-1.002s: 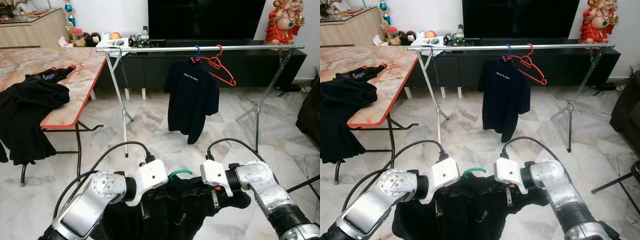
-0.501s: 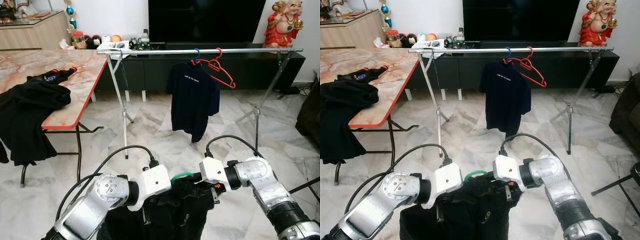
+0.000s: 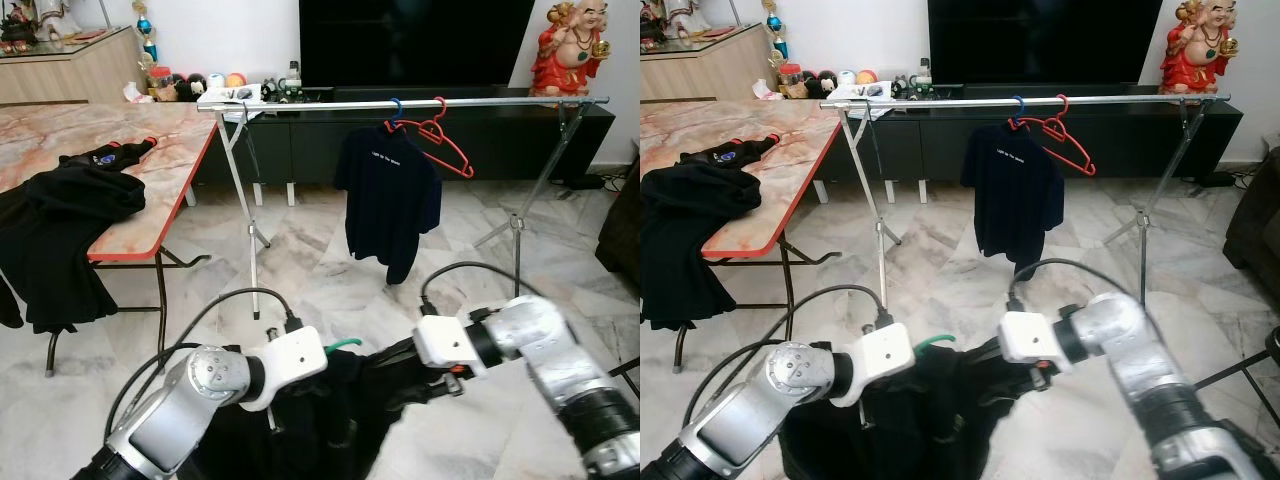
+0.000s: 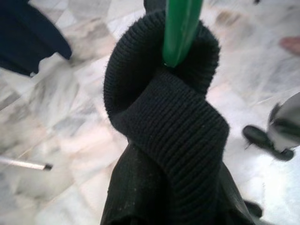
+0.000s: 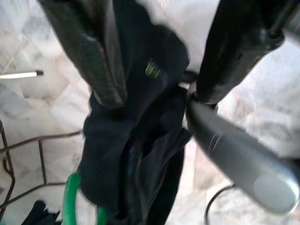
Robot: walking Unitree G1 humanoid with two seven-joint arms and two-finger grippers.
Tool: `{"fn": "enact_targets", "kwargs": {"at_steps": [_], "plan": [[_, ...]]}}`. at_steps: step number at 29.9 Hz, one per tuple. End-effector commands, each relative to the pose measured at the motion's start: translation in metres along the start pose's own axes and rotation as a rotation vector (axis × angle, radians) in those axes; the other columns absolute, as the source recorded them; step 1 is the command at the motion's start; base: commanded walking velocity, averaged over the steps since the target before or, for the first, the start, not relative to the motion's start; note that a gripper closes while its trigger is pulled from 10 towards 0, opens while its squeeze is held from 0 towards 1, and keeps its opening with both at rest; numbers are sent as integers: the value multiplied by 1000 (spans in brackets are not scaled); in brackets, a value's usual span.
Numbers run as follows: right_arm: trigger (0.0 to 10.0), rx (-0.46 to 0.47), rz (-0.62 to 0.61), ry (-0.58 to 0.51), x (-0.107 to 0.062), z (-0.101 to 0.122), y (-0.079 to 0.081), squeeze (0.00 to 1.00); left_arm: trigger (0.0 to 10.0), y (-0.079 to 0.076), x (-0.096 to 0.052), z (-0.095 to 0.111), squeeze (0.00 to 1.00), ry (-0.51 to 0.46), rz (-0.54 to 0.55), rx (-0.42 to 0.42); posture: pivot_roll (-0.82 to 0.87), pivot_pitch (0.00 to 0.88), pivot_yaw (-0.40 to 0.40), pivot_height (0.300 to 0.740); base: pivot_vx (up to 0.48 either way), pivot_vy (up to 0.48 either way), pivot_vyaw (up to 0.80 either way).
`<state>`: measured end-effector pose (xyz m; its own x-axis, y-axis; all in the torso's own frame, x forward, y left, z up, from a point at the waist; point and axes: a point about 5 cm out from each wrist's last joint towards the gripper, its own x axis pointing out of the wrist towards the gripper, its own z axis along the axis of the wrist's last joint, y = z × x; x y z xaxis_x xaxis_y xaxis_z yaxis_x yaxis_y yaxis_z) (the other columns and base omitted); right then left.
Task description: Hang hanger
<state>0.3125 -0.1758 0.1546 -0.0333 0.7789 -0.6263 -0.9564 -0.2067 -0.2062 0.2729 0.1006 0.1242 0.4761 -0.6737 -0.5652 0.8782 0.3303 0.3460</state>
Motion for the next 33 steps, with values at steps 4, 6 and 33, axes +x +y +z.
{"fn": "enact_targets", "kwargs": {"at_steps": [4,6,33], "plan": [[10000,-26,-47,46,-14,0,0,1000,0,7,-3,-1,0,21,63,6,91,40,55,740,0,0,0],[10000,-23,-129,65,-19,-3,-4,1000,0,8,-3,-3,0,27,77,-1,88,44,54,740,0,0,0],[10000,1315,-1489,157,55,-154,107,0,10000,63,-83,-37,0,-337,749,-529,102,0,51,740,0,0,0]]}}
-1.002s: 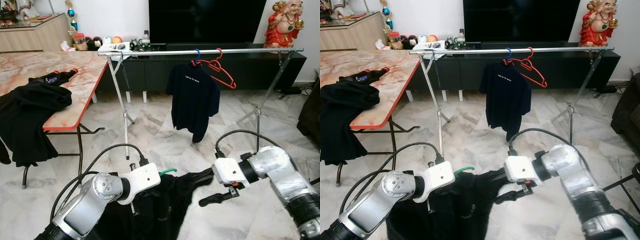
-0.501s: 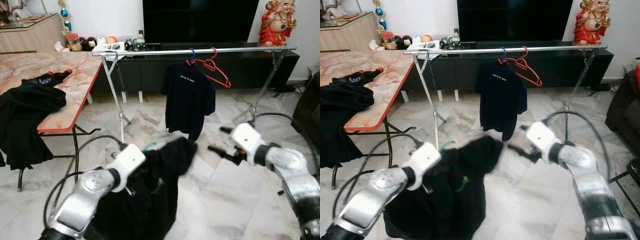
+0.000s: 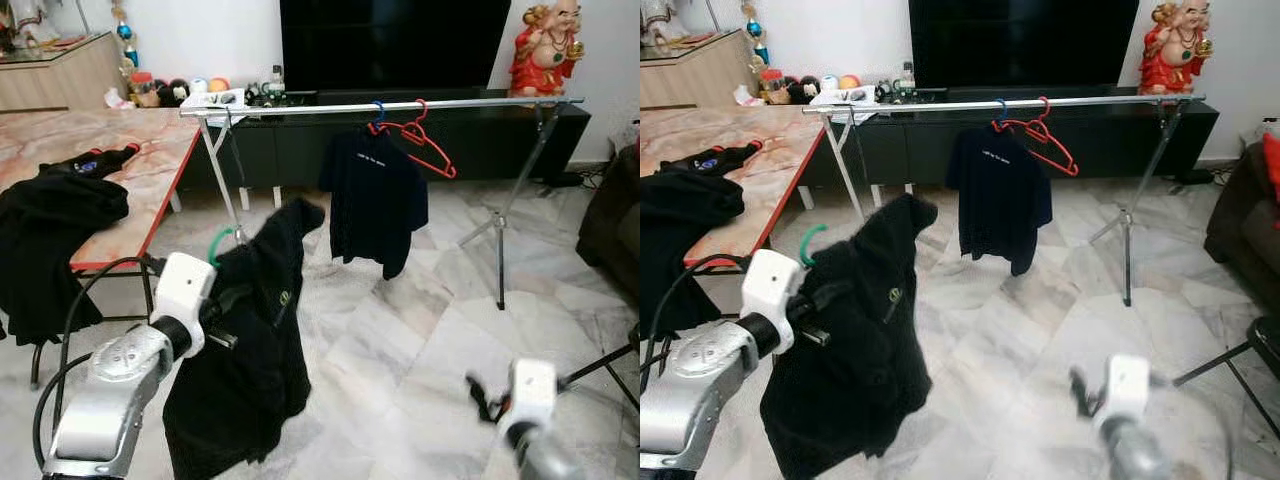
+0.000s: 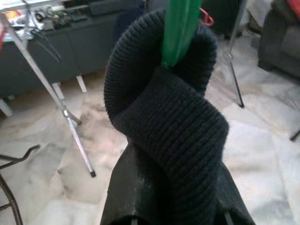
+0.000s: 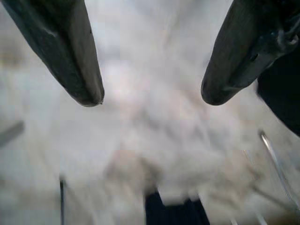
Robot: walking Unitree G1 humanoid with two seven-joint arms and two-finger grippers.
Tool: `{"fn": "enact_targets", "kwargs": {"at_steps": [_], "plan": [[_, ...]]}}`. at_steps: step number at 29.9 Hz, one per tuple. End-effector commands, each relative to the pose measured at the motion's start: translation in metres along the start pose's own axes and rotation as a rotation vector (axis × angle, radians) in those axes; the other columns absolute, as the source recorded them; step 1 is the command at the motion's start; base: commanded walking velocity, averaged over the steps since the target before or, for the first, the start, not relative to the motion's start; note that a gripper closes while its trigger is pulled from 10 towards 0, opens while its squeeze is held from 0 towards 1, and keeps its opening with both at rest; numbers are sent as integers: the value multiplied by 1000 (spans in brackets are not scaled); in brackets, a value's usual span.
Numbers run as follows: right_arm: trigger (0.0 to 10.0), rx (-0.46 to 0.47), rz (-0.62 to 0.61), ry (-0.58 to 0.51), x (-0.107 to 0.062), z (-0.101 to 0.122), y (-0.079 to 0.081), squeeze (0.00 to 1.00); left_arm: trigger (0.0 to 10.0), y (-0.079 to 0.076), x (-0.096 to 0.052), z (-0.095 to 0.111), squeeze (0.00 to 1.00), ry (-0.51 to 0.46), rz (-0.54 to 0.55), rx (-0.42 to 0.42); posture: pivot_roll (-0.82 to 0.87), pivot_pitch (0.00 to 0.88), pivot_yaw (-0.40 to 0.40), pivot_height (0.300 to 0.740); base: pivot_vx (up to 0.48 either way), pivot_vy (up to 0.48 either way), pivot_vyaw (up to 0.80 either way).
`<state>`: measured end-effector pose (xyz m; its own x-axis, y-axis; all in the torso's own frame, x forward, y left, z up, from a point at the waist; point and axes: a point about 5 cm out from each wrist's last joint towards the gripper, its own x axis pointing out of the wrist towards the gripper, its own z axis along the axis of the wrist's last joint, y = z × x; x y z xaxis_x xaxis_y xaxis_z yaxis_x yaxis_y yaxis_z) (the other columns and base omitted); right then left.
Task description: Hang hanger
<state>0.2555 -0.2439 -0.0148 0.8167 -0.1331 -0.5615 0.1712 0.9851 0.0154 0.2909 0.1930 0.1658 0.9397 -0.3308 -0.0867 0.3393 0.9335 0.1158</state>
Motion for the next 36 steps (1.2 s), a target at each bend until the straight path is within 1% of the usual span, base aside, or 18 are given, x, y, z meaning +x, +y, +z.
{"fn": "enact_targets", "kwargs": {"at_steps": [1,2,3,4,6,7,8,9,10,11,13,15,17,20,23,27,30,36], "plan": [[10000,40,-50,42,0,-9,-1,0,10000,10,-6,-8,0,-4,50,-29,100,0,50,740,0,0,0],[10000,40,-50,42,0,-9,-1,0,10000,10,-6,-8,0,-4,50,-29,100,0,50,740,0,0,0],[10000,55,-55,87,0,-19,6,0,10000,10,-10,-25,0,49,56,-31,90,0,50,740,0,0,0],[10000,32,-53,102,0,-24,10,0,10000,9,-12,-33,0,65,57,-35,90,0,50,740,0,0,0],[10000,40,-39,135,0,-32,19,0,10000,8,-15,-50,0,104,64,-39,95,0,46,740,0,0,0],[10000,49,-38,147,-1,-36,22,0,10000,7,-15,-56,0,122,63,-33,95,0,46,740,0,0,0],[10000,49,-38,147,-1,-36,22,0,10000,7,-15,-56,0,122,63,-33,95,0,46,740,0,0,0],[10000,41,-43,196,-4,-49,30,0,10000,6,-17,-74,0,172,67,-8,102,0,42,740,0,0,0],[10000,37,-43,215,-6,-56,34,0,10000,5,-18,-81,0,187,68,-1,103,0,42,740,0,0,0],[10000,33,-44,237,-9,-63,37,0,10000,5,-20,-89,0,203,71,-3,103,0,44,740,0,0,0],[10000,23,-53,293,-18,-84,41,0,10000,4,-30,-110,0,245,102,-44,86,0,53,740,0,0,0],[10000,23,-61,304,-20,-89,40,0,10000,3,-33,-114,0,258,109,-63,82,0,54,740,0,0,0],[10000,48,-99,352,-32,-109,35,0,10000,-6,-41,-122,0,265,115,-111,70,0,55,740,0,0,0],[10000,53,-102,377,-38,-118,32,0,10000,-10,-41,-124,0,266,114,-113,70,0,49,740,0,0,0],[10000,42,-97,427,-47,-131,25,0,10000,-11,-38,-128,0,257,123,-142,63,0,46,740,0,0,0],[10000,32,-118,420,-46,-130,19,0,10000,-13,-38,-132,0,271,119,-135,43,0,48,740,396,0,0],[10000,27,-110,413,-49,-133,20,0,10000,-22,-39,-134,0,280,67,-141,35,0,38,740,480,0,0],[10000,32,-103,419,-52,-137,20,0,10000,-27,-36,-131,0,263,64,-149,46,0,32,740,480,0,0]]}}
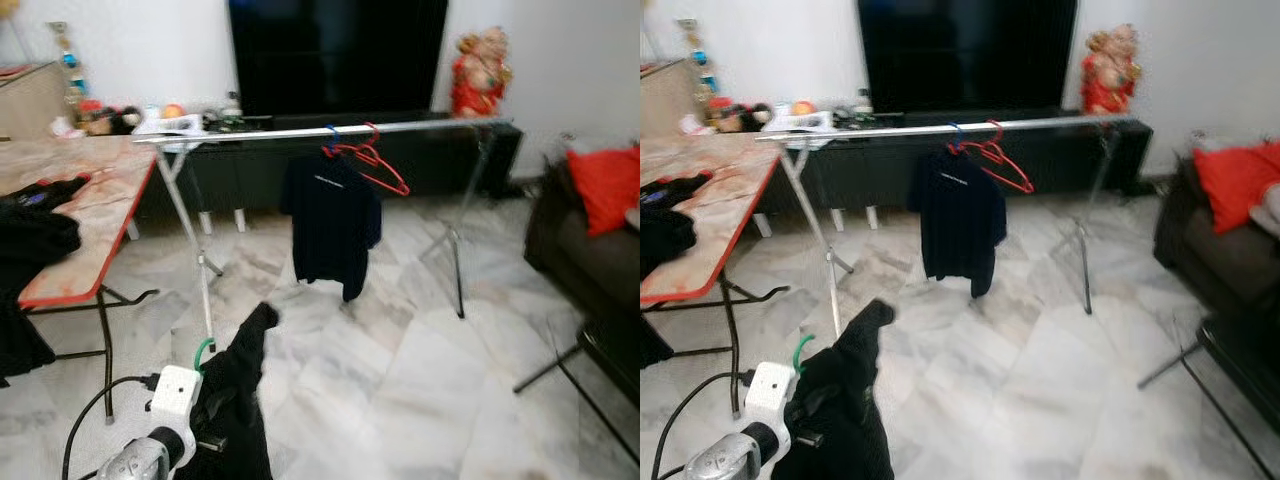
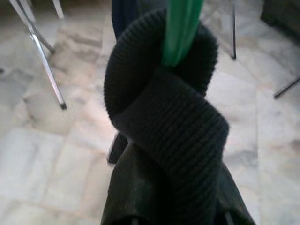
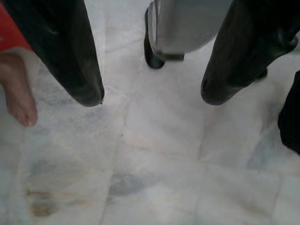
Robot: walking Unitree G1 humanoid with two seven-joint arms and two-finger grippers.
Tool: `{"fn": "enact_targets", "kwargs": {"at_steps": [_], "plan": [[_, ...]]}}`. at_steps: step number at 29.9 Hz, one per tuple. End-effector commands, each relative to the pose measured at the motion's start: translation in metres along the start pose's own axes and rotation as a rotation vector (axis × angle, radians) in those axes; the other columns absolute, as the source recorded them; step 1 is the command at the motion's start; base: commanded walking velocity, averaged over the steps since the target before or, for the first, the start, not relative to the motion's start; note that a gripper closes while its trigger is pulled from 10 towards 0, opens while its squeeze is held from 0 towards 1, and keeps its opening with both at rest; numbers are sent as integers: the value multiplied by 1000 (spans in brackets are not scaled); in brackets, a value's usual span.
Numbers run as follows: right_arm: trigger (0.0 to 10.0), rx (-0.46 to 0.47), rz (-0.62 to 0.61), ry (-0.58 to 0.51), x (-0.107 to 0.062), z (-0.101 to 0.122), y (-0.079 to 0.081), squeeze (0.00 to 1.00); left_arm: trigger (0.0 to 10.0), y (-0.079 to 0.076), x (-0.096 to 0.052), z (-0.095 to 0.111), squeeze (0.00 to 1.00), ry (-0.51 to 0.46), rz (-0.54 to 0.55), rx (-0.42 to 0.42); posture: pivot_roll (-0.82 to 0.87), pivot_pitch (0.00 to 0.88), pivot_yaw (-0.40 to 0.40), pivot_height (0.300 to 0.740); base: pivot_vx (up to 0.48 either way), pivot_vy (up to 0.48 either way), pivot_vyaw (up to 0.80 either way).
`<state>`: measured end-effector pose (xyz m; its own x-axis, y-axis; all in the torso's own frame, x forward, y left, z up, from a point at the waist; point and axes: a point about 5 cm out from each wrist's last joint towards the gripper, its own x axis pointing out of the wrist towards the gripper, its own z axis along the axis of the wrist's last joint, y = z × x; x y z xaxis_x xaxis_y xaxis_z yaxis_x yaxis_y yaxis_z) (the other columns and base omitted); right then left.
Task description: Hang hanger
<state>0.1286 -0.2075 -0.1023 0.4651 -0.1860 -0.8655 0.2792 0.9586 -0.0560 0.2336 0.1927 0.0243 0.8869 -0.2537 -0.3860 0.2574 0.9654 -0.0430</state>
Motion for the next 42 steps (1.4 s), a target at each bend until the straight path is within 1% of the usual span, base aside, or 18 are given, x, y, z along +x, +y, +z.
{"fn": "enact_targets", "kwargs": {"at_steps": [1,10,16,21,29,38,42], "plan": [[10000,-9,30,-34,2,12,7,0,10000,5,2,13,0,-49,8,25,46,0,33,740,480,0,0],[10000,-8,32,-48,2,17,6,0,10000,8,1,12,0,-33,16,28,63,10,34,740,480,0,0],[10000,-26,41,-45,3,16,8,0,10000,15,-1,7,0,-9,36,20,70,22,36,740,480,0,0],[10000,-22,45,-50,3,18,10,0,10000,13,2,9,0,-10,34,21,64,31,39,740,480,0,0],[10000,-61,49,-76,3,24,11,0,10000,12,5,11,0,-11,38,21,59,41,37,740,480,0,0],[10000,-69,62,-72,3,25,12,0,10000,9,7,10,0,-6,30,14,57,43,38,740,480,0,739],[10000,-76,75,-65,4,25,15,0,10000,9,8,11,0,-5,27,15,58,43,37,740,480,0,0]]}}
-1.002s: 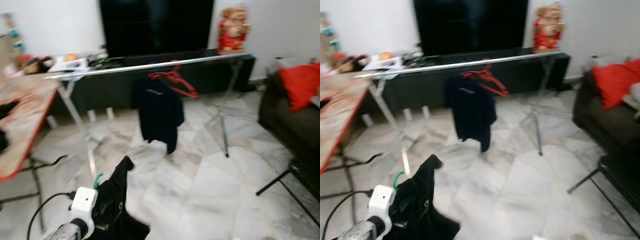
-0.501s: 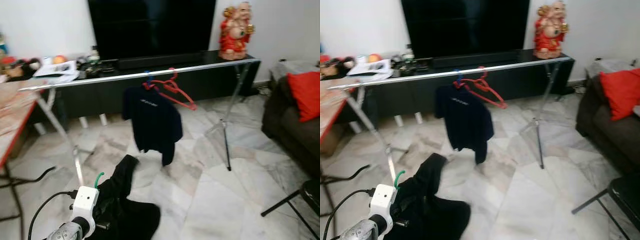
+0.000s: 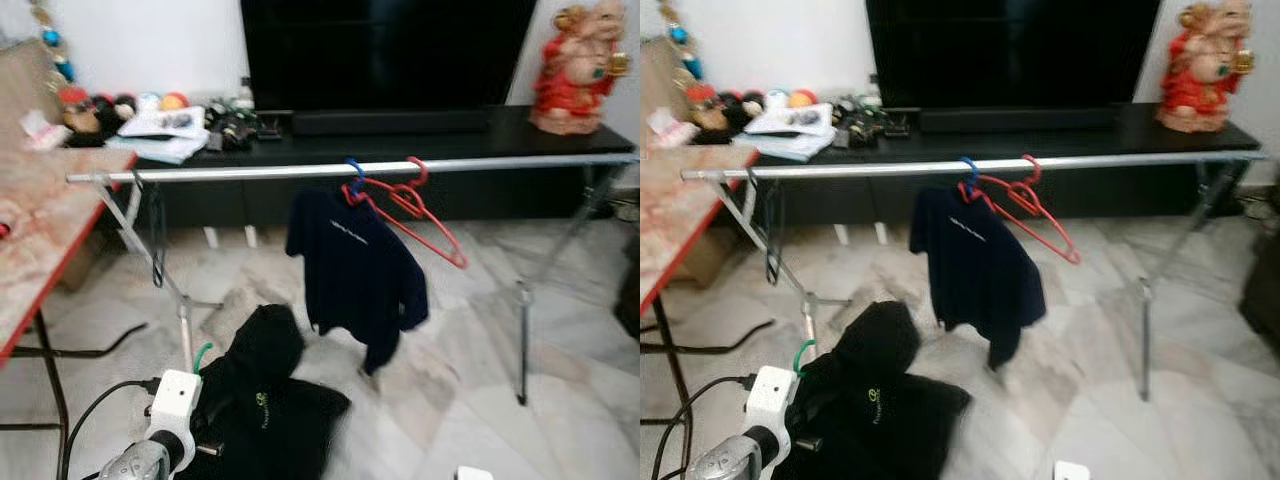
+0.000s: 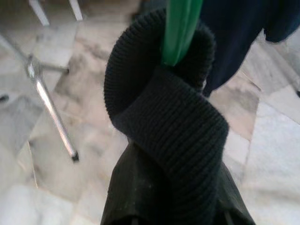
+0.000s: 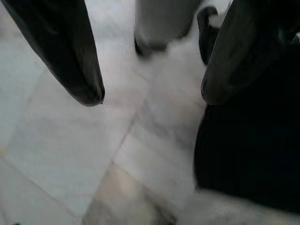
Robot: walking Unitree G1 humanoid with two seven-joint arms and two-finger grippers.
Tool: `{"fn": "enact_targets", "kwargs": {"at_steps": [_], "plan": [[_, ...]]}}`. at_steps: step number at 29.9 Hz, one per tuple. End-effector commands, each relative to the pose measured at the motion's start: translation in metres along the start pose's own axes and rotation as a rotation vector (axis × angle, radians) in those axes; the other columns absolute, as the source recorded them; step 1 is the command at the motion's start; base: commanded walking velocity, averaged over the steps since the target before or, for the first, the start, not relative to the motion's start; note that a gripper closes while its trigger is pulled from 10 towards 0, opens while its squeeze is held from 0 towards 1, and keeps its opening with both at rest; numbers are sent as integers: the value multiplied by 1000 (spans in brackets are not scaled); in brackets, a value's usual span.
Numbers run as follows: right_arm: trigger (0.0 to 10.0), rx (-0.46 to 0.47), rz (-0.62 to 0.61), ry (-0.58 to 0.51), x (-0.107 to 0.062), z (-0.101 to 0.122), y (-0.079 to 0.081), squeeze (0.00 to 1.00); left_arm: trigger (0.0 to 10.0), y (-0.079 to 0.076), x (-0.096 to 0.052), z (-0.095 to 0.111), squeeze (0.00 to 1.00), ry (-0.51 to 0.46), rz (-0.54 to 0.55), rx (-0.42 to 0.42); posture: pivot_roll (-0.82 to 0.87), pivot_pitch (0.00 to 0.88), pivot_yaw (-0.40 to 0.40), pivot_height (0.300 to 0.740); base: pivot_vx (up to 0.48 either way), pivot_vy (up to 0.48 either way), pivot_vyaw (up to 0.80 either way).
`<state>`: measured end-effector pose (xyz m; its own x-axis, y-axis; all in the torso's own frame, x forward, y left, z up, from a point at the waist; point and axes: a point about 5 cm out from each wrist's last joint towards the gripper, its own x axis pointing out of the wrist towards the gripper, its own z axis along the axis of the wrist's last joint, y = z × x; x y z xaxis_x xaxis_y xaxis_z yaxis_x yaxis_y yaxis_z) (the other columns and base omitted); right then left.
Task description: Hang hanger
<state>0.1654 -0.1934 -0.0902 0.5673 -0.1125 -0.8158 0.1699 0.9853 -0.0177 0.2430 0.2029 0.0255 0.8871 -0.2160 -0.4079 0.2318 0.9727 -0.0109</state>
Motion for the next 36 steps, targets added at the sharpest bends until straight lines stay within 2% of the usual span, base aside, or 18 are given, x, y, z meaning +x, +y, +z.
{"fn": "enact_targets", "kwargs": {"at_steps": [1,12,17,21,27,29,31,34,36], "plan": [[10000,3,-16,33,-2,-8,-7,0,10000,-3,3,7,0,-28,-11,-4,58,43,38,740,480,0,0],[10000,-43,8,29,-1,-6,-4,0,10000,-4,3,6,0,-28,-9,-3,61,33,33,740,480,0,0],[10000,-49,6,41,-1,-6,-4,0,10000,-5,4,6,0,-27,-13,-2,61,28,31,740,480,0,776],[10000,-29,9,45,-1,-7,-4,0,10000,-6,5,5,0,-20,-22,7,62,27,31,740,480,0,111],[10000,-30,13,43,-1,-7,-4,0,10000,-11,6,6,0,-18,-73,28,62,27,29,740,105,0,0],[10000,-29,13,43,-1,-6,-4,0,10000,-13,7,7,0,-10,-100,50,65,28,26,740,0,0,0],[10000,-31,15,43,-1,-6,-4,0,10000,-16,8,11,0,-3,-145,134,65,28,26,740,0,0,0],[10000,-34,18,42,-1,-6,-4,0,10000,-16,16,21,0,-13,-179,207,64,31,25,740,0,0,0],[10000,-33,18,41,-1,-5,-4,0,10000,-16,20,25,0,-18,-189,223,62,33,26,740,0,0,0]]}}
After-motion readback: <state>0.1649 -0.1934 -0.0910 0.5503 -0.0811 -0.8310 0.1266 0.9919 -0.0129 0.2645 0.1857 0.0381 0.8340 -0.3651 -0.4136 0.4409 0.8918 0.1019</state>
